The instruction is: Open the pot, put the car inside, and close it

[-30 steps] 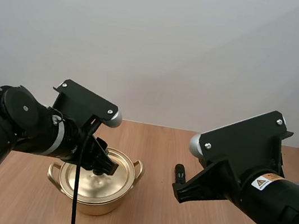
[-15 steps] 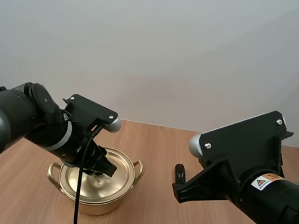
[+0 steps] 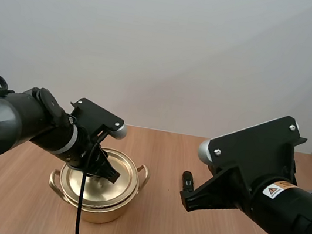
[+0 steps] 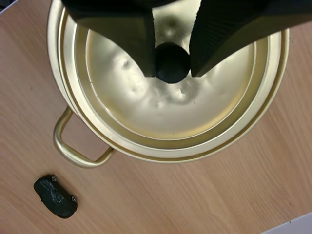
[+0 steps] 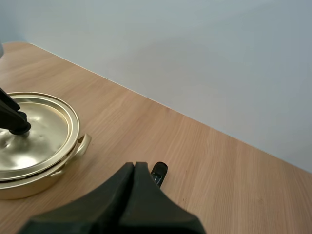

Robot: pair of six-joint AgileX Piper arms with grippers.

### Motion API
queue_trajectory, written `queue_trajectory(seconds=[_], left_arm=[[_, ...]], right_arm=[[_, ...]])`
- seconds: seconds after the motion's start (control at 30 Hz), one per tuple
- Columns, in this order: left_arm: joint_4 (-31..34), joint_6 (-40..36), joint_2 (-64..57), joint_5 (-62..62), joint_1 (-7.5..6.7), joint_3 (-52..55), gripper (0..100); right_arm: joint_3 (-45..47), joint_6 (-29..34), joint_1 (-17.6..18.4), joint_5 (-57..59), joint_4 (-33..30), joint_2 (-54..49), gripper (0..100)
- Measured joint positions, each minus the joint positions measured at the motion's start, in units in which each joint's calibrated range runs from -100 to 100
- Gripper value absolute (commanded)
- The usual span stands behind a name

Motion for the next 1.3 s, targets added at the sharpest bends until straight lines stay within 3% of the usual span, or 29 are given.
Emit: queue_trajectory(seconds=[0.23, 0.4, 0.77, 0.8, 0.97, 1.0, 1.3], left_arm=[[-3.96, 1.25, -2.71, 9.76, 0.00, -4.35, 0], [-9.77, -0.23, -10.07, 17.46, 0.00, -12.56, 0], [-13.16, -9.14, -29.32, 11.36, 0.19, -31.10, 0], [-13.16, -9.14, -30.36, 11.20, 0.44, -32.20, 0], [-13.05, -9.79, -31.42, 12.11, 1.60, -35.30, 0], [-13.05, -9.79, -31.42, 11.70, 1.66, -35.30, 0], [-13.05, -9.79, -31.42, 11.54, 1.66, -35.30, 0]], right_arm=[[1.45, 0.22, -0.17, -3.09, -0.25, 0.52, 0], [2.83, 0.22, -0.17, -11.06, -2.09, 7.22, 0], [-2.16, 1.32, -0.17, -28.99, -1.70, 27.94, 0], [-3.37, 1.32, -0.17, -28.46, -1.70, 29.92, 3], [-8.84, 1.32, -0.17, -25.38, -0.30, 39.07, 84], [-9.60, 1.32, -0.17, -25.38, 0.19, 41.05, 89], [-11.94, 1.17, -0.17, -25.58, 5.46, 57.13, 84]])
